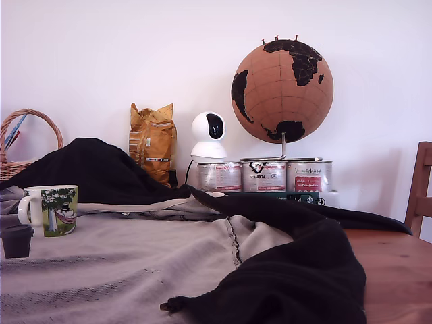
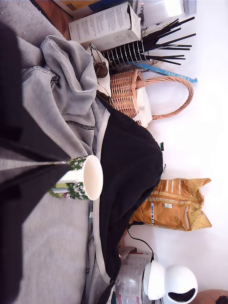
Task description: Pick the grey coffee capsule and place it inside the green coffee cup
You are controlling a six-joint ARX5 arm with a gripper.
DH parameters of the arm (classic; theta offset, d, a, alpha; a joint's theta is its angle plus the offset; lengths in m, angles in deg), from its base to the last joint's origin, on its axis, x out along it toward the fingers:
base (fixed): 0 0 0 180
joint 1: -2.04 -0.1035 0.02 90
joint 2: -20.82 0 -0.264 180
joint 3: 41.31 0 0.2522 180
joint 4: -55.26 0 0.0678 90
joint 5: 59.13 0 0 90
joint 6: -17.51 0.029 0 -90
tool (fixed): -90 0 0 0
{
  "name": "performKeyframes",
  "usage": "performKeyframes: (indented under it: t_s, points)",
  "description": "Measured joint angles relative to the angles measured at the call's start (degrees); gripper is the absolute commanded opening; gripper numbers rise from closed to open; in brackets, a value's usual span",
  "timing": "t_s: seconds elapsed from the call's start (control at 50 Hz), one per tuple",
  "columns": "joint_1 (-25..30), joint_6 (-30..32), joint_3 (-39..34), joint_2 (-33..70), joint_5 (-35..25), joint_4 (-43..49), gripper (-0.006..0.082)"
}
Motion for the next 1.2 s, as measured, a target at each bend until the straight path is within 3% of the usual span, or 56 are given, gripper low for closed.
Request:
performKeyframes:
  t_s: [0.12, 0.36, 0.74, 0.94, 1.08, 1.14, 1.2]
  points:
    - [-1.3, 0.0, -0.1, -0.1, -7.0, 5.2, -0.0014]
    - [-1.4, -1.4, -0.4, -0.1, -8.1, 7.2, -0.0014]
    - [-1.2, -16.4, -0.4, -0.1, -11.4, -11.2, -0.0014]
    - [0.8, -17.7, -0.4, 0.7, -12.5, -9.0, -0.0013]
    - [3.1, -17.7, -0.4, 7.8, -13.6, -7.3, -0.0005]
    - [4.1, -17.3, -0.4, 11.1, -13.7, -7.5, 0.0065]
    - [5.1, -16.7, -0.4, 14.6, -13.7, -8.0, 0.0238]
